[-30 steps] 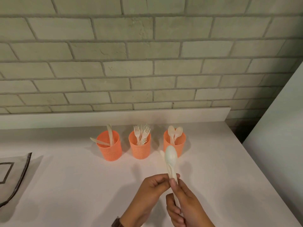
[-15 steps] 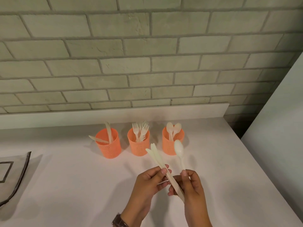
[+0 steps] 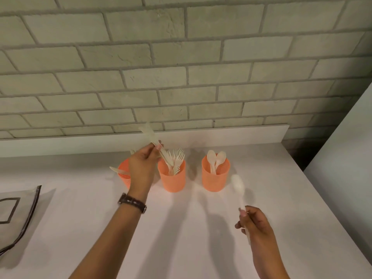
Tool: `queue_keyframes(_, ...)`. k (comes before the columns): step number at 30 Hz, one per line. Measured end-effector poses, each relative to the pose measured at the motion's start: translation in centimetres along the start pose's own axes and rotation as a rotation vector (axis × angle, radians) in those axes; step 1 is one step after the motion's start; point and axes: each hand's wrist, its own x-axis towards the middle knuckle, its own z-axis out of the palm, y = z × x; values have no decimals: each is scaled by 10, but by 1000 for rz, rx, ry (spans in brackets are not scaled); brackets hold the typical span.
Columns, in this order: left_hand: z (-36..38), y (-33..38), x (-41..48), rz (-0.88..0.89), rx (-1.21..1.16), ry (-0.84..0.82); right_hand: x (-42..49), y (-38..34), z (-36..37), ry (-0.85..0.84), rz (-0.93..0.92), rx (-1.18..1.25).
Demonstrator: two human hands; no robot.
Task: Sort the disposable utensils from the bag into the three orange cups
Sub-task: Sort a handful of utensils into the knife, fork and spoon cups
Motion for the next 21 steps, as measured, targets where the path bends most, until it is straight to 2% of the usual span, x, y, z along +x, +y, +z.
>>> queue_keyframes(3, 4, -20, 22, 58, 262, 5, 11, -2, 0, -48, 19, 25)
queue_keyframes(6, 11, -41, 23, -35, 434, -45, 20, -3, 2, -75, 10, 5)
queue_keyframes(8, 11, -48, 19, -82, 489, -57, 28, -8, 4, -59, -28, -8)
queue_keyframes(13, 5, -55, 11, -25, 525, -32, 57, -36, 13, -68, -167, 28)
queue_keyframes(17, -1, -55, 4, -13, 509, -3, 88, -57, 29, -77, -318, -118)
queue_keyframes(21, -3, -59, 8, 23, 683, -13, 134, -60, 53, 11, -444, -414)
